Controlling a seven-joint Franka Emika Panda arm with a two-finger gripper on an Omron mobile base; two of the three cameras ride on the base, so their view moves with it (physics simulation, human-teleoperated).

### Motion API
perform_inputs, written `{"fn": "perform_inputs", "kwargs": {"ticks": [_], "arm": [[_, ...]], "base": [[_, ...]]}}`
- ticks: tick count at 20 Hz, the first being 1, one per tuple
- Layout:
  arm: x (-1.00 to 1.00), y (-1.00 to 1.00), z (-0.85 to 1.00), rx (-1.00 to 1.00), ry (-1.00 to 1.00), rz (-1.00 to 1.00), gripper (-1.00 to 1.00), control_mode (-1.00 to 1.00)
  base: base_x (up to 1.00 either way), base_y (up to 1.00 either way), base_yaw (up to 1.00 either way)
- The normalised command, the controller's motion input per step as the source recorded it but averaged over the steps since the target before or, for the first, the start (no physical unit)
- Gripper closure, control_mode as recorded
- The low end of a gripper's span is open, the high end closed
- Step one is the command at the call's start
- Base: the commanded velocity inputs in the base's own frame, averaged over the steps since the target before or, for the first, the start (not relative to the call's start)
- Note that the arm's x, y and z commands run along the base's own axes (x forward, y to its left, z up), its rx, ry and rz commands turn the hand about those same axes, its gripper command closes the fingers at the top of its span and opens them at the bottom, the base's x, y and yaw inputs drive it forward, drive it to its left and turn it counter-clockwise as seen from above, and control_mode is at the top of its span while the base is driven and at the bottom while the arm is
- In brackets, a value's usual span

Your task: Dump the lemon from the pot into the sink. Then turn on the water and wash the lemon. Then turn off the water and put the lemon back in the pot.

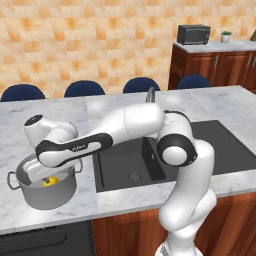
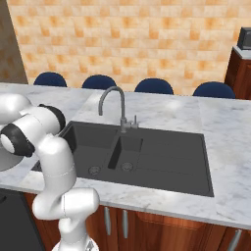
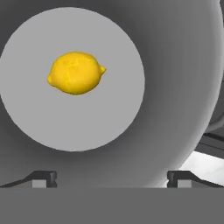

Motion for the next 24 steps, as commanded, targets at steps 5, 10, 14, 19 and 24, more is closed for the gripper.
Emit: {"fn": "perform_inputs", "kwargs": {"ticks": [5, 10, 14, 19, 24], "arm": [[-0.08, 0.0, -0.17, 0.0, 0.0, 0.0, -1.0, -1.0], [-0.15, 0.0, -0.17, 0.0, 0.02, 0.0, -1.0, -1.0], [-0.14, 0.0, -0.36, 0.0, 0.11, 0.0, -1.0, -1.0], [-0.02, -0.01, -0.61, 0.0, 0.11, 0.0, -1.0, -1.0], [0.0, -0.09, -0.71, 0.0, 0.0, 0.0, -1.0, -1.0]], "base": [[0.0, 0.0, 0.0], [0.0, 0.0, 0.0], [0.0, 0.0, 0.0], [0.0, 0.0, 0.0], [0.0, 0.0, 0.0]]}}
